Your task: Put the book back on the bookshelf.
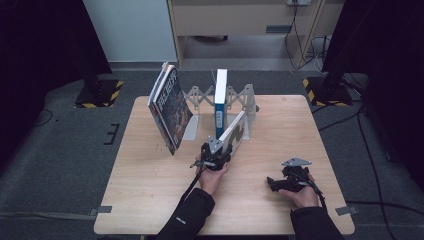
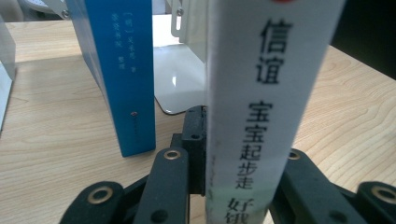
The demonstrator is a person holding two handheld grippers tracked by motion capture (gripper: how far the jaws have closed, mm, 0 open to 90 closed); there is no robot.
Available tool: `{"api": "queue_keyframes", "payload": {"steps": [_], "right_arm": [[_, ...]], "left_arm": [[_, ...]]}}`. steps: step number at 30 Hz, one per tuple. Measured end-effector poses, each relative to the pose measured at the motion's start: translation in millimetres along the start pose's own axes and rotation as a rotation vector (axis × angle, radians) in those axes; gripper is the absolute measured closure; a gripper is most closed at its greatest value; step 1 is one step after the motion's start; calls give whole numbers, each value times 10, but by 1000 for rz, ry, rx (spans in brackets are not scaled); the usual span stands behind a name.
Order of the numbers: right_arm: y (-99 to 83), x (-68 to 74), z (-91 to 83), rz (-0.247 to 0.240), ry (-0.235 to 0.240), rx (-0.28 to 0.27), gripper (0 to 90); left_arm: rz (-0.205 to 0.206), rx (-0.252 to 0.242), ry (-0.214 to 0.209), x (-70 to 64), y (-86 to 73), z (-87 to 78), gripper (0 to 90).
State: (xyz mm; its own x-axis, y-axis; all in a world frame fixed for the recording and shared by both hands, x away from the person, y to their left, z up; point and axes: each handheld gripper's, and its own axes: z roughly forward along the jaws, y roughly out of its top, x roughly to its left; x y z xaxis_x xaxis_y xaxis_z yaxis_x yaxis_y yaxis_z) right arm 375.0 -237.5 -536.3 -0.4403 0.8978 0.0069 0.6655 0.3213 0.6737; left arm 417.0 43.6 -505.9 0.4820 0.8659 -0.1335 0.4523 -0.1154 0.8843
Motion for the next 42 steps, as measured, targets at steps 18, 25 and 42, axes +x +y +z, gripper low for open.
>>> {"api": "queue_keyframes", "payload": {"steps": [18, 25, 42], "right_arm": [[0, 1, 0, 0, 0, 0, 4], [0, 1, 1, 0, -1, -1, 4], [-1, 5, 3, 2, -2, -3, 4]], "left_arm": [[0, 40, -15, 32, -92, 85, 718], [13, 12, -31, 48, -75, -40, 646], [34, -11, -3, -40, -56, -44, 729]]}}
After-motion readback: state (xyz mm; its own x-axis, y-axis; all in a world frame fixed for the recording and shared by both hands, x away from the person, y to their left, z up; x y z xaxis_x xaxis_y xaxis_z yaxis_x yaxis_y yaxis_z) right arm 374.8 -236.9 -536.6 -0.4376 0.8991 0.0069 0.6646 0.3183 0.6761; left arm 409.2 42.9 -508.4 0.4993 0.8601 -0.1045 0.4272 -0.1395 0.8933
